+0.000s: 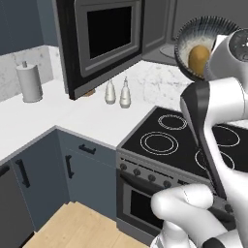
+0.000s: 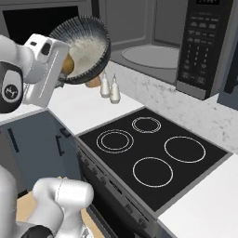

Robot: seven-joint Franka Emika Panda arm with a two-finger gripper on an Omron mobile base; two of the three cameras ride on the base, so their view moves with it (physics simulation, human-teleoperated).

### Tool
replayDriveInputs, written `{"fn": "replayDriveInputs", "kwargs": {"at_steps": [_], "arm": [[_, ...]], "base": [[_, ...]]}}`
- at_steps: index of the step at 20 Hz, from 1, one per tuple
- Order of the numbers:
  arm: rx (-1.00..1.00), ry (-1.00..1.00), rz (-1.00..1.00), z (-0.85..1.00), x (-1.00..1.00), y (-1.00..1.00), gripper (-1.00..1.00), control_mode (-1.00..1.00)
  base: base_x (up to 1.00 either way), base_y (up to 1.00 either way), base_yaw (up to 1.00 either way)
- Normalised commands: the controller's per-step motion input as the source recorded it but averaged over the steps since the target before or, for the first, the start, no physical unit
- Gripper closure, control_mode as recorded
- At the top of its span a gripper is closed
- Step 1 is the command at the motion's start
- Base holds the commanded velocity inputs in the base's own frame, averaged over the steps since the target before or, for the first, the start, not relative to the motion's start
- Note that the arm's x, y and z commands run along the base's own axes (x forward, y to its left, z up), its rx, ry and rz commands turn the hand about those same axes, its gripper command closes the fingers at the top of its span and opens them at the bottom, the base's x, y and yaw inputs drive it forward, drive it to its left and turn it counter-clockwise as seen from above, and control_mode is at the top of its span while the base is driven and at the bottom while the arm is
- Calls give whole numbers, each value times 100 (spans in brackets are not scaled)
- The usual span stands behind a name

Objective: Pick the potato from the sink and place it in the bowl. Then pick the bowl and place it in the microwave. Then close the microwave door and press the start button.

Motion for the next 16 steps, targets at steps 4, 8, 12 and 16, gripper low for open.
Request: {"fn": "replayDriveInputs", "kwargs": {"at_steps": [4, 8, 12, 16], "arm": [[10, 0, 0, 26, 57, -51, 100, -100], [7, 0, 0, 15, 58, -40, 100, -100], [3, 0, 0, 1, 60, -28, 100, -100], [1, 0, 0, 0, 63, -20, 100, -100]], "base": [[0, 0, 0], [0, 0, 0], [0, 0, 0], [0, 0, 0]]}}
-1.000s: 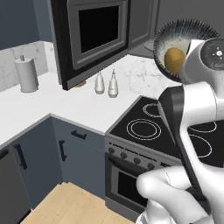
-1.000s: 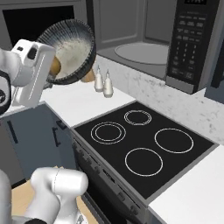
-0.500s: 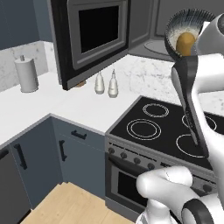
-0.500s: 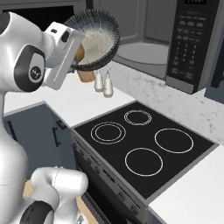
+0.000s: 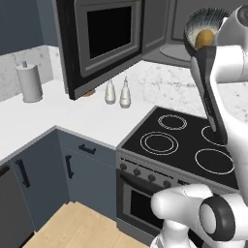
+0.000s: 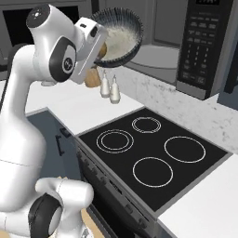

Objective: Pick the potato from the sink and place it in the bowl. Then pick the bowl and place it in the microwave. Then close the microwave door and press the start button.

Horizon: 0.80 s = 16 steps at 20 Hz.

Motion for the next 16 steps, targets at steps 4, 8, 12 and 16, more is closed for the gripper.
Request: {"fn": "replayDriveInputs", "kwargs": {"at_steps": [4, 8, 12, 16], "arm": [[0, 0, 0, 0, 72, -20, 100, -100], [0, 0, 0, 0, 73, -33, 100, -100], [0, 0, 0, 0, 54, -37, 100, -100], [0, 0, 0, 0, 50, -35, 100, -100]], "base": [[0, 0, 0], [0, 0, 0], [0, 0, 0], [0, 0, 0]]}}
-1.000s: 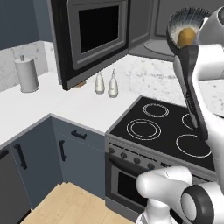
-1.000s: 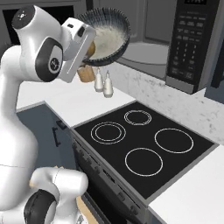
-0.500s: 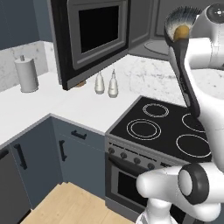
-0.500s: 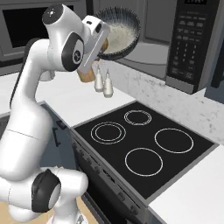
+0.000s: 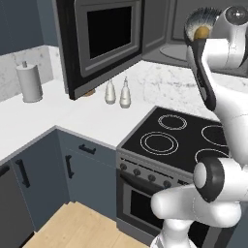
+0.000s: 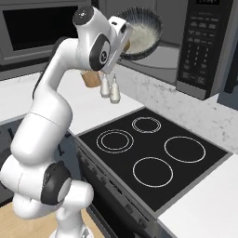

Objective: Pick the potato from the sink and place it in the bowl. Then pick the bowl and place it in the microwave. Then close the microwave door and press the start button.

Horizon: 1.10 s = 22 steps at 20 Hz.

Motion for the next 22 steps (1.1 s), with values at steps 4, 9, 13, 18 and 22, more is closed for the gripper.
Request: {"fn": "replayDriveInputs", "kwargs": {"at_steps": [4, 9, 13, 18, 22], "arm": [[0, 3, 0, -18, 52, -17, 100, -100], [0, 5, 0, -23, 56, -10, 100, -100], [0, 0, 0, -21, 54, -11, 100, -100], [0, 0, 0, -16, 55, -13, 100, -100], [0, 1, 1, -4, 62, -24, 100, -100]], "base": [[0, 0, 0], [0, 0, 0], [0, 0, 0], [0, 0, 0], [0, 0, 0]]}}
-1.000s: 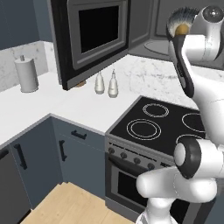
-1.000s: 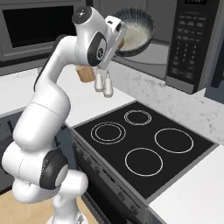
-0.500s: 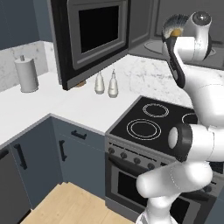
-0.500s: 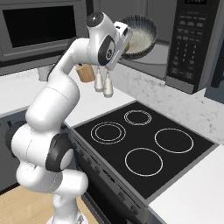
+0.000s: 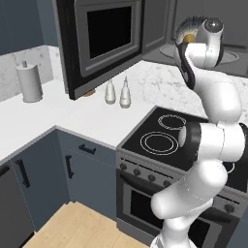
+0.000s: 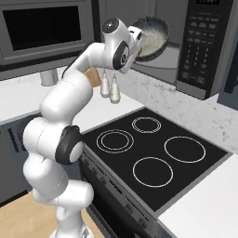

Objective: Pick the potato from the sink and place it in the bowl. Then pick the bowl and place it in the microwave. Then close the microwave door and press the start button.

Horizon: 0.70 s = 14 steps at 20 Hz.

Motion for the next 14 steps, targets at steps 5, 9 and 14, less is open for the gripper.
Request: {"fn": "replayDriveInputs", "kwargs": {"at_steps": [5, 9, 14], "arm": [[1, 4, 0, 0, 56, -16, 100, -100], [0, 4, 0, 0, 47, -11, -100, -100], [1, -2, 0, 0, 17, -5, -100, -100]], "base": [[0, 0, 0], [0, 0, 0], [0, 0, 0]]}}
